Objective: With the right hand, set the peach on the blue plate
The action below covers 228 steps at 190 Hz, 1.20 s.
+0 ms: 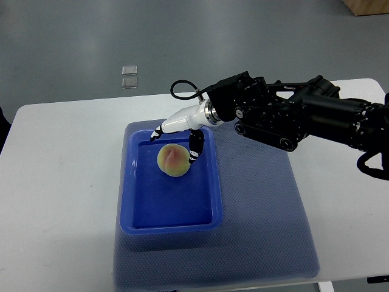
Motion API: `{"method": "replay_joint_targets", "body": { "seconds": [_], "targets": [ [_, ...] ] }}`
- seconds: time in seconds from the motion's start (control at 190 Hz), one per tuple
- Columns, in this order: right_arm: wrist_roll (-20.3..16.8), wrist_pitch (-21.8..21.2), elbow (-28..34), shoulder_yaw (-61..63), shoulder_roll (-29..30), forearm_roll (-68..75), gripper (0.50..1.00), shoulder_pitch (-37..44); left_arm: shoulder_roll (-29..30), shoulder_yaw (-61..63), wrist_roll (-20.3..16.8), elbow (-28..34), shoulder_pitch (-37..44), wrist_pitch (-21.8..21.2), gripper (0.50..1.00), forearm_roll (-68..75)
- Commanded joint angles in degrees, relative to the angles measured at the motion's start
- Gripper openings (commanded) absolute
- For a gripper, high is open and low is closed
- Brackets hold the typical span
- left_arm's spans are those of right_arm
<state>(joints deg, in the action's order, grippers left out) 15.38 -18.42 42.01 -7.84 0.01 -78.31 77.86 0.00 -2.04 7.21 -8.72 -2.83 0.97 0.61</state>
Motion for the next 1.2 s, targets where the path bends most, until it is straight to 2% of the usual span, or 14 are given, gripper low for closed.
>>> {"method": "replay_joint_targets", "body": {
  "seconds": [0.0,0.184,0.336,0.557,0.609,0.615,0.678,0.751,0.757,0.804,0.851,0.856,0.935,1.193],
  "targets": [
    [0.00,0.14,0.00,0.28,-0.01,0.00,0.928,0.01,0.00,0.02,0.00,0.01,0.02,0.00,1.000,0.00],
    [0.00,0.32,0.00,0.72,-0.01,1.67,0.928,0.72,0.00,0.02,0.00,0.01,0.02,0.00,1.000,0.00],
    [-0.09,0.14,0.00,3.53,-1.41,11.43,0.928,3.09,0.00,0.02,0.00,0.01,0.02,0.00,1.000,0.00],
    [-0.88,2.60,-0.70,15.74,-9.85,26.19,0.924,0.46,0.00,0.02,0.00,0.01,0.02,0.00,1.000,0.00],
    [-0.88,2.60,-0.71,15.75,-9.85,26.19,0.924,0.45,0.00,0.02,0.00,0.01,0.02,0.00,1.000,0.00],
    [-1.32,4.08,-0.97,18.45,-11.68,30.11,0.924,-2.07,0.00,0.02,0.00,0.01,0.02,-0.09,1.000,0.00],
    [-2.81,6.03,-2.02,21.46,-13.80,35.68,0.924,-4.90,0.00,0.02,0.00,0.01,0.02,-0.09,1.000,0.00],
    [-3.26,6.73,-2.46,22.52,-14.24,37.53,0.921,-5.79,0.00,0.02,0.00,0.01,0.02,-0.09,1.000,0.00],
    [-4.04,8.91,-3.51,25.13,-15.03,42.14,0.923,-8.57,0.00,0.02,0.00,0.01,0.02,0.00,1.000,0.00],
    [-4.13,10.60,-4.31,27.52,-15.65,45.79,0.924,-11.05,0.00,0.02,0.00,0.01,-0.07,-0.09,1.000,0.00],
    [-4.13,10.60,-4.31,27.53,-15.65,45.79,0.924,-11.06,0.00,0.02,0.00,0.01,-0.07,-0.09,1.000,0.00],
    [-4.13,12.86,-5.61,30.31,-16.00,49.88,0.921,-13.84,0.00,0.02,0.00,0.01,0.02,-0.09,1.000,0.00],
    [-4.14,16.92,-7.56,34.29,-15.56,55.63,0.921,-17.03,0.00,0.02,0.00,-0.07,0.02,0.00,1.000,0.00],
    [-4.13,19.30,-8.79,37.90,-15.83,68.29,0.924,-23.89,0.00,-0.07,0.00,-0.07,0.02,0.00,1.000,0.00]
  ]
}}
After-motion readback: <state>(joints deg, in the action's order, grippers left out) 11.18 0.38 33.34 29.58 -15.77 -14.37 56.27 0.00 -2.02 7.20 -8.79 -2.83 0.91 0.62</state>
